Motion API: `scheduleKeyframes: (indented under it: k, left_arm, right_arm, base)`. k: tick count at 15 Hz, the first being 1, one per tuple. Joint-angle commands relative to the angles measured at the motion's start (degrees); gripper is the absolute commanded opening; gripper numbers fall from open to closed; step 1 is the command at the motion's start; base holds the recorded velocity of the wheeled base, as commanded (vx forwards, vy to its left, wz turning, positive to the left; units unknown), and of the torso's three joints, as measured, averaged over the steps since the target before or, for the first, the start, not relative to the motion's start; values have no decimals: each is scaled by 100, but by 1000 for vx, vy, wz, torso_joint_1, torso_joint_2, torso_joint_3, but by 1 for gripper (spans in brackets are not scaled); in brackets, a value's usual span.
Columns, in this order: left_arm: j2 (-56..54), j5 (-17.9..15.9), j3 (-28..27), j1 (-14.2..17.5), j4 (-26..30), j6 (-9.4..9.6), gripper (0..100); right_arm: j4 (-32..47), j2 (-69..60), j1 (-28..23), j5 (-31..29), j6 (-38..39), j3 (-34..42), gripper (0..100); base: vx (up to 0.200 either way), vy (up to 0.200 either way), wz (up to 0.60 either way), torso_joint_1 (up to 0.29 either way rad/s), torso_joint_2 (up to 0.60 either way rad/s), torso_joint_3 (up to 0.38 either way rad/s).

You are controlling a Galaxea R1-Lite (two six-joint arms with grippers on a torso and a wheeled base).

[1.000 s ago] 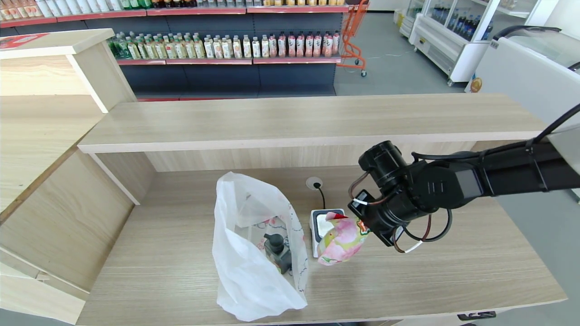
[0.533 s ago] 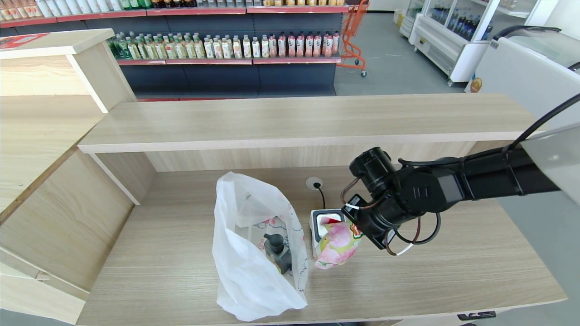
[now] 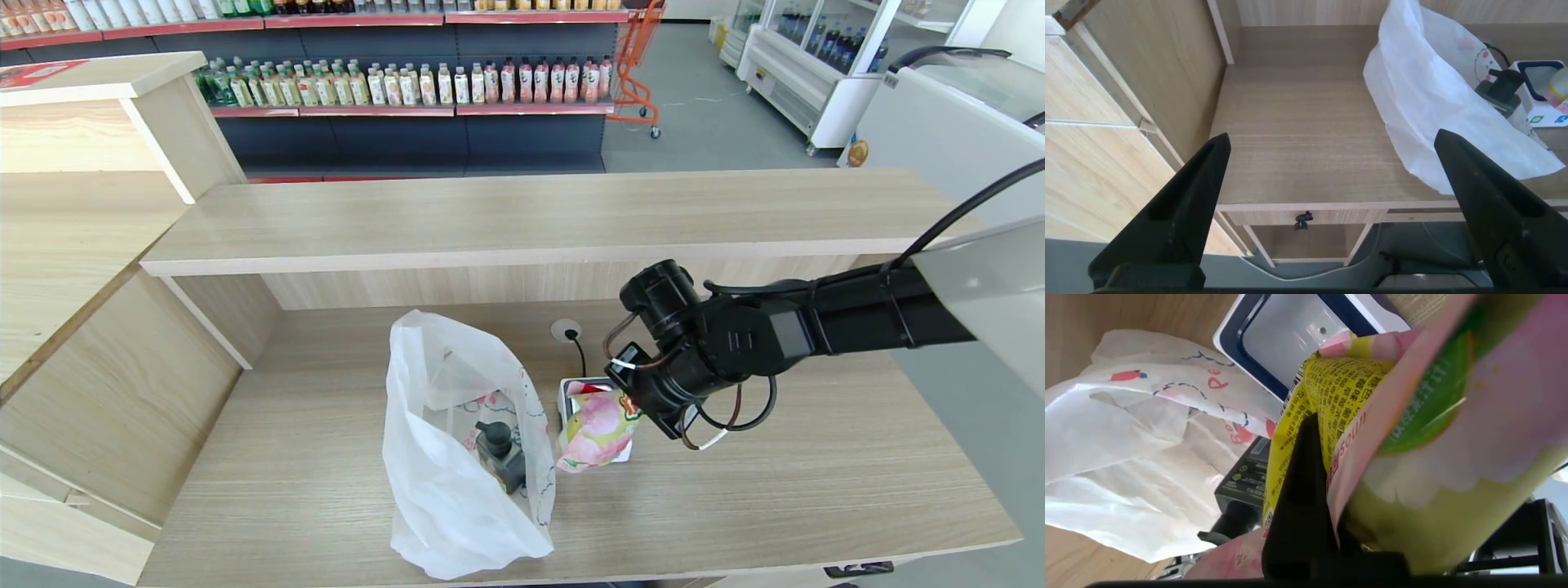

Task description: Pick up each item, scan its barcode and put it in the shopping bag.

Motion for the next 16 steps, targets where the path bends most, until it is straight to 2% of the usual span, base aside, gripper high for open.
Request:
scheduleKeyframes:
  k: [1, 8, 16]
  left_arm:
    - [-2, 1, 0, -4, 0, 0, 100]
    - [-2, 1, 0, -4, 0, 0, 100]
    - [-2, 1, 0, 5, 0, 0, 100]
  right_arm:
    - [7, 19, 1, -8, 8, 8, 0]
    - [-45, 10, -34, 18, 219, -54, 0]
    - [-116, 142, -34, 167, 949, -186, 0]
  base:
    - [0, 0, 0, 0, 0, 0]
    - [0, 0, 0, 0, 0, 0]
    - [0, 0, 0, 0, 0, 0]
